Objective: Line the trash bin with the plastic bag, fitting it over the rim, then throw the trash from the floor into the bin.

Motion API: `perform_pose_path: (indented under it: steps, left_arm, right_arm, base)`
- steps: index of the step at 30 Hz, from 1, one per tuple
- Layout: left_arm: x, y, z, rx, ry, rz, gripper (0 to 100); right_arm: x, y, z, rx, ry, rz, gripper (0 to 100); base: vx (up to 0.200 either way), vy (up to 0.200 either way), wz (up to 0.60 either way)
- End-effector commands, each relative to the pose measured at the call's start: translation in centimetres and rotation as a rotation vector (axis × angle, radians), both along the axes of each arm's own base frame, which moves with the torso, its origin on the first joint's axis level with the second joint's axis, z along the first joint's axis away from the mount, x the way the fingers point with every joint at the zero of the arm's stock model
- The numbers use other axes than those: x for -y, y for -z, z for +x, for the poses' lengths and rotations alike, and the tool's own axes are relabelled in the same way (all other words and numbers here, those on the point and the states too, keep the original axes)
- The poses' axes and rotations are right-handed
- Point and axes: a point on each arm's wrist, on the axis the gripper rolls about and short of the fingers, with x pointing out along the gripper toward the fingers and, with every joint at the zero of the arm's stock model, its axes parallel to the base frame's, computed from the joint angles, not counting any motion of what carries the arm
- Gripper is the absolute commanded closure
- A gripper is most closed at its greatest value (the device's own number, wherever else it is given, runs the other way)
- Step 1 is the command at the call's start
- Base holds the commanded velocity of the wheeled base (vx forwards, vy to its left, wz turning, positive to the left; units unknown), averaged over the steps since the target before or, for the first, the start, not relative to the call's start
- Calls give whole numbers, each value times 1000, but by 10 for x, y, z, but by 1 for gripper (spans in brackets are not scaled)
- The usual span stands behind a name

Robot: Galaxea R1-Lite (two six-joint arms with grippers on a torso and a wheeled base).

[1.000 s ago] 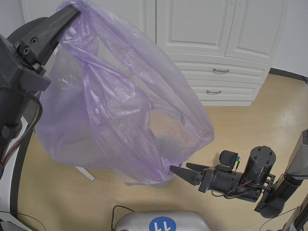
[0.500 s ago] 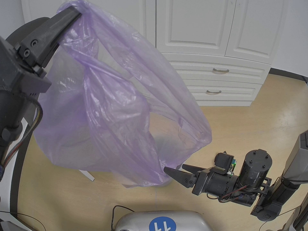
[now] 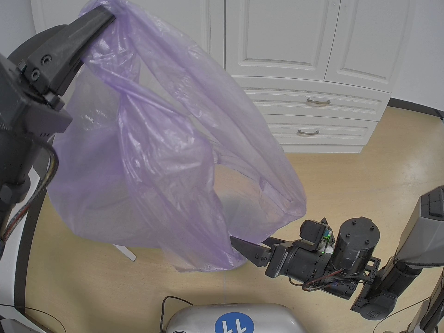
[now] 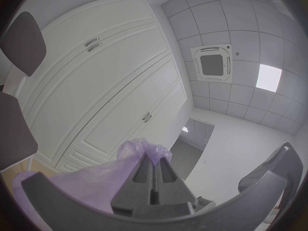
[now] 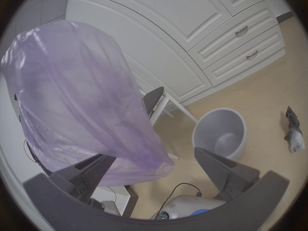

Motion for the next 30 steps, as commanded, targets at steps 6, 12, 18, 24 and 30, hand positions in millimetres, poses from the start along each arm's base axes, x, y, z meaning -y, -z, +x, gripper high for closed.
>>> perform_pose_path:
  steps: [6, 12, 18, 24, 30]
  left_arm:
    - [0, 0, 0, -1, 1, -3, 100]
    - [1, 1, 1, -4, 1, 1, 100]
    - [4, 0, -6, 1, 39, -3, 100]
    - [10, 4, -2, -18, 48, 11, 100]
    - [7, 4, 1, -18, 25, 9, 100]
  right_arm:
    - [-4, 1, 1, 8, -3, 13, 0]
    - [-8, 2, -1, 7, 4, 9, 0]
    - [-10, -1, 0, 6, 4, 35, 100]
    - [-7, -6, 0, 13, 12, 45, 100]
    - [10, -15, -3, 53, 34, 25, 100]
  base:
    - [0, 0, 0]
    - [0, 0, 0]
    - [0, 0, 0]
    - [0, 0, 0]
    - [0, 0, 0]
